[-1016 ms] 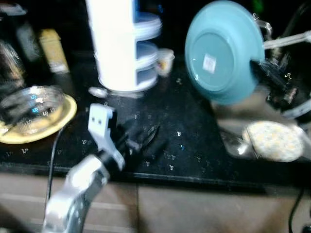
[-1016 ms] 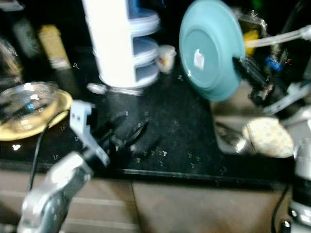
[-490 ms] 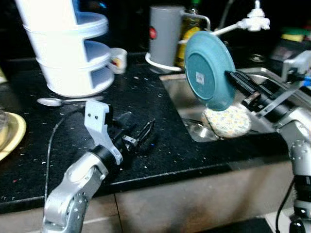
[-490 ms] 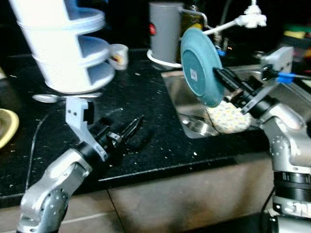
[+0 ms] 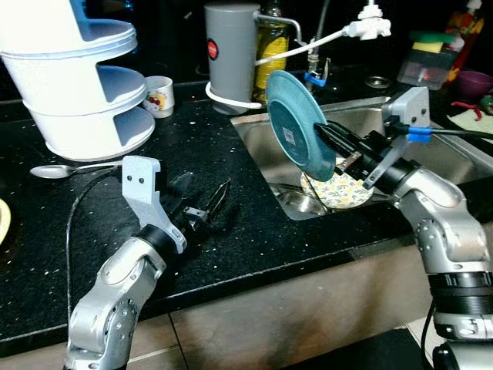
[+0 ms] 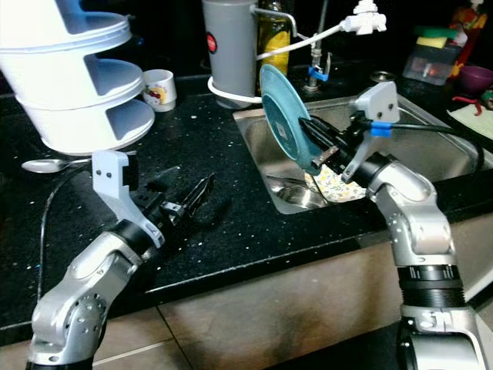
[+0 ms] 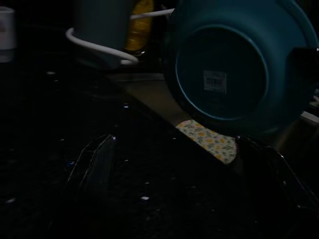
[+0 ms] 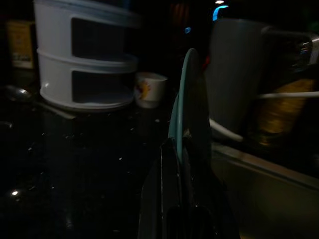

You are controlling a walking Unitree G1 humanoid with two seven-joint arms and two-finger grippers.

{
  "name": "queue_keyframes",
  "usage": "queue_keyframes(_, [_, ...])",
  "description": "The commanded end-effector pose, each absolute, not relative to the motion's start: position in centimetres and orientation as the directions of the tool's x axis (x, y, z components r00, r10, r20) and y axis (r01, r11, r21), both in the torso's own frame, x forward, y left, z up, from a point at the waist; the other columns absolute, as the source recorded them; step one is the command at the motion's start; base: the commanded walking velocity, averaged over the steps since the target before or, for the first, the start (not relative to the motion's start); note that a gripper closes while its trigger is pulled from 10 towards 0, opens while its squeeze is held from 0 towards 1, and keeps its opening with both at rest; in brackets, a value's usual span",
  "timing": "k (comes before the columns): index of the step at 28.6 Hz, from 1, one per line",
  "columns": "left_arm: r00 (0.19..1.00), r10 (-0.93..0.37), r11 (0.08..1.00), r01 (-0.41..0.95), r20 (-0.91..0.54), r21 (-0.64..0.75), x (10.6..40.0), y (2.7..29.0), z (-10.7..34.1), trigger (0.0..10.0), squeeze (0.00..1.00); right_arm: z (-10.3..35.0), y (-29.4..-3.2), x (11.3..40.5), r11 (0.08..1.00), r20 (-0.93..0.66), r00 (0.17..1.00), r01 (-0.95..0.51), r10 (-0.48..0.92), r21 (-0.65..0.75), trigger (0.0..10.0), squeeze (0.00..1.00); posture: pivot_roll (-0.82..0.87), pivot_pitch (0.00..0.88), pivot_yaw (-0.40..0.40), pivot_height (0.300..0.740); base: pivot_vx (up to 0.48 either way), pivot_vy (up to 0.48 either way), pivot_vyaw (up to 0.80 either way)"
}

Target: Kitchen organization

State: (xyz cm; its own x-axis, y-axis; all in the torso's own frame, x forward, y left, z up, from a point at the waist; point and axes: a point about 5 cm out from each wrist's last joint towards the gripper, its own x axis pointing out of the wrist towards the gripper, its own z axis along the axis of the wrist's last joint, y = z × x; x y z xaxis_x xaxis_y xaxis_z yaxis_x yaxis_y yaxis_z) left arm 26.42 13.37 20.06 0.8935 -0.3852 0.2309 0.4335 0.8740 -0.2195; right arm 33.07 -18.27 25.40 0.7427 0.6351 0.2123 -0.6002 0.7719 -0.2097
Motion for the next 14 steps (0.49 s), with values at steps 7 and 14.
queue_keyframes(7, [0.893,-0.386,0.875,0.434,0.231,-0.213,26.7,13.1,20.1,10.0,0.00,25.4,-17.9,33.7,0.791,0.198,0.774,-0.544,0.602,-0.280,10.0,0.00,0.03,0.000,-0.018,0.740,0.000,-0.367,0.00])
queue_keyframes(14, [0.894,-0.384,0.876,0.432,0.231,-0.216,26.7,13.1,20.1,10.0,0.00,24.2,-17.5,33.9,0.772,0.128,0.796,-0.514,0.592,-0.374,10.0,0.00,0.02,0.000,-0.018,0.740,0.000,-0.363,0.00])
